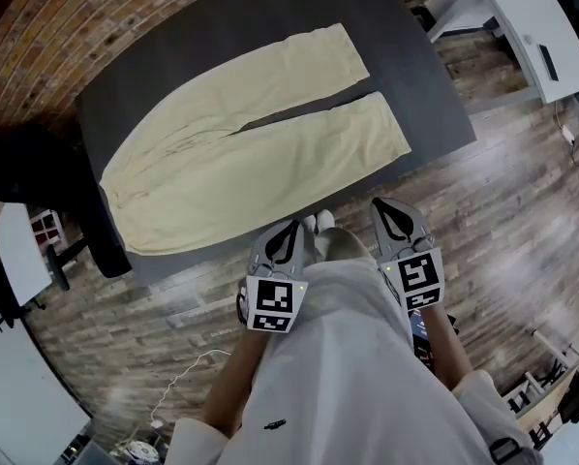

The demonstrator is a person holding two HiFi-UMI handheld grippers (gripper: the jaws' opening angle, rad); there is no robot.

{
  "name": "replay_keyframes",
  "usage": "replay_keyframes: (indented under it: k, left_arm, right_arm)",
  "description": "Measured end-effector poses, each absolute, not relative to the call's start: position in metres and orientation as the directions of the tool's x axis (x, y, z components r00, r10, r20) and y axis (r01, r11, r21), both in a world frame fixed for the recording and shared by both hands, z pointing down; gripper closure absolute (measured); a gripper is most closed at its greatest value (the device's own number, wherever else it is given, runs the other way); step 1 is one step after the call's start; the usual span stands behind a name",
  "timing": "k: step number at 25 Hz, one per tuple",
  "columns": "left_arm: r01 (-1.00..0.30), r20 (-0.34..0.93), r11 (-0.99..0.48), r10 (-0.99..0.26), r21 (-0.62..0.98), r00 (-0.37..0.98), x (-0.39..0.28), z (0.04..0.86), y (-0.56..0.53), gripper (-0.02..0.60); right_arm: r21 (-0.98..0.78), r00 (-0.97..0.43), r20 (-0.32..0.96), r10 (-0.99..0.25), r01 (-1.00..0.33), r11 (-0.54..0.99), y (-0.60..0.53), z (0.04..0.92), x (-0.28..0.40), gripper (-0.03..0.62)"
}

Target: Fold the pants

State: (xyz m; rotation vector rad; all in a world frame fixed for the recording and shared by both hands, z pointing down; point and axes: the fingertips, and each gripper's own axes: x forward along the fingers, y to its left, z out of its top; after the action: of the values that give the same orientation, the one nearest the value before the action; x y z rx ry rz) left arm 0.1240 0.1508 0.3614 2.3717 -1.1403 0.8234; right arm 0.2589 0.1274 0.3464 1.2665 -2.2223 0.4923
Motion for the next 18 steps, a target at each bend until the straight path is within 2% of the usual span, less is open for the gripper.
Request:
replay_keyframes:
  k: [2,4,9,18]
  left_arm:
    - [-0.778,0.653,-0.618,-0.545,0.11,0.526,0.129,0.366,0.144,0.574]
    - [-0.759,0.662,-0.639,-0.517,0.123,0.543,0.135,0.373,0.14,0.52]
    - [-0.744,0.68,-0.66,-0.5,0.101,0.536,0.147,0.392,0.126,0.515]
    - [-0.737,0.764,-0.673,-0.445,0.058,0.467,0.162,0.47,0.119,0.479]
  right_arm:
    - [-0.028,-0.405,0.632,-0.661,-0.864,0.502,0.119,0.351,0.265,0.588]
    - [-0.012,-0.399,0.649,-0.648,-0.857,0.516,0.113,0.354,0.272,0.588]
    - [0.008,-0.424,0.681,-0.597,-0.811,0.585,0.101,0.365,0.284,0.557]
    - [0.008,-0.48,0.701,-0.527,-0.735,0.678,0.082,0.38,0.286,0.557]
